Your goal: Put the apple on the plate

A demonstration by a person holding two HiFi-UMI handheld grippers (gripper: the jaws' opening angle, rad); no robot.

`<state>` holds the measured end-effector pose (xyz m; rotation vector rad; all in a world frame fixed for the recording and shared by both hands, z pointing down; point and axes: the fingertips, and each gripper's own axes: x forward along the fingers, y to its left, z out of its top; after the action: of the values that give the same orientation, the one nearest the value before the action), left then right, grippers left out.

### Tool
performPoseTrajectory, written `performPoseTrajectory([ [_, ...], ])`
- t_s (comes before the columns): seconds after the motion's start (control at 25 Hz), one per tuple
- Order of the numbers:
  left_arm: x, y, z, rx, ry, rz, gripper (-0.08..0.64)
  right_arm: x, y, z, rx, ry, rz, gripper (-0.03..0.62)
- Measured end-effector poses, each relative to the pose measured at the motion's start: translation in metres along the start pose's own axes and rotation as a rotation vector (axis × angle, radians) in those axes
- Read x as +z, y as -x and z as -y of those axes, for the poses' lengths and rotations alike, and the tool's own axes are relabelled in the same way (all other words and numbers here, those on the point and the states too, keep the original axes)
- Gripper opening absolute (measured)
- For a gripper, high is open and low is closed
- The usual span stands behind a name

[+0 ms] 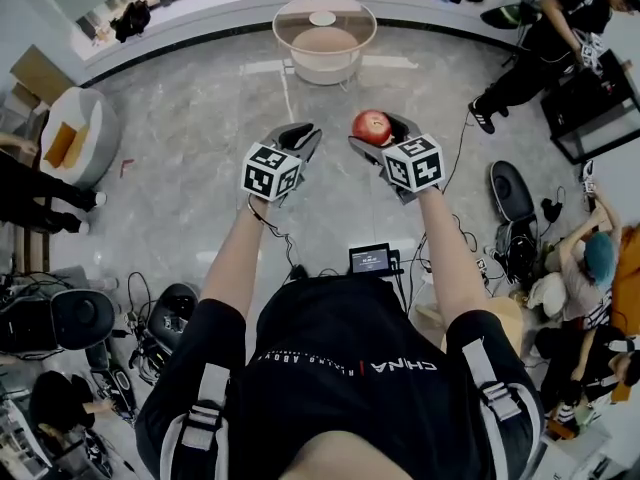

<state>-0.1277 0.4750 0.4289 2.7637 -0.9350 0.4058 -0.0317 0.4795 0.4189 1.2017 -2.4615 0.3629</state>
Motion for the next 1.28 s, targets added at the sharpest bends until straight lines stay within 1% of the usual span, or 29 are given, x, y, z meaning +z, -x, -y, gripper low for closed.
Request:
performPoseTrajectory([
  [0.08,0.000,0.001,0.002,-0.001,-0.002,0.000,0.063,-0.001,0.003,0.000,0.001,-0.008,0.003,0.411],
  [0.24,-0.001,-0.005,0.007,-0.003,-0.013,-0.007,0.047,-0.005,0.006,0.005,0.004,-0.014,0.007,0.410],
  [0.44,-0.003,-0.021,0.020,-0.039,0.002,-0.012,0.031,-0.015,0.012,0.019,0.013,-0.023,0.003,0.411],
  [0.52,0.000,-0.031,0.025,-0.045,0.008,-0.012,0.024,-0.019,0.016,0.031,0.014,-0.030,0.001,0.411],
  [0.68,0.011,-0.074,0.032,-0.063,0.036,-0.012,0.018,-0.025,0.016,0.077,0.027,-0.044,-0.004,0.410],
  [0.76,0.012,-0.083,0.038,-0.064,0.057,-0.002,0.018,-0.032,0.018,0.085,0.037,-0.042,-0.009,0.411],
  [0.88,0.009,-0.087,0.040,-0.044,0.085,0.006,0.018,-0.040,0.017,0.090,0.046,-0.042,-0.014,0.410],
  [1.0,0.000,-0.105,0.025,-0.018,0.120,-0.029,0.018,-0.044,0.004,0.107,0.065,-0.068,-0.017,0.411],
  [1.12,-0.002,-0.127,-0.005,0.011,0.145,-0.045,0.018,-0.045,-0.018,0.128,0.077,-0.074,-0.029,0.410],
  [1.2,0.002,-0.143,-0.028,0.005,0.148,-0.037,0.018,-0.040,-0.039,0.144,0.075,-0.076,-0.035,0.410],
  [1.28,0.007,-0.162,-0.051,-0.021,0.139,-0.022,0.018,-0.033,-0.063,0.163,0.064,-0.080,-0.038,0.411],
])
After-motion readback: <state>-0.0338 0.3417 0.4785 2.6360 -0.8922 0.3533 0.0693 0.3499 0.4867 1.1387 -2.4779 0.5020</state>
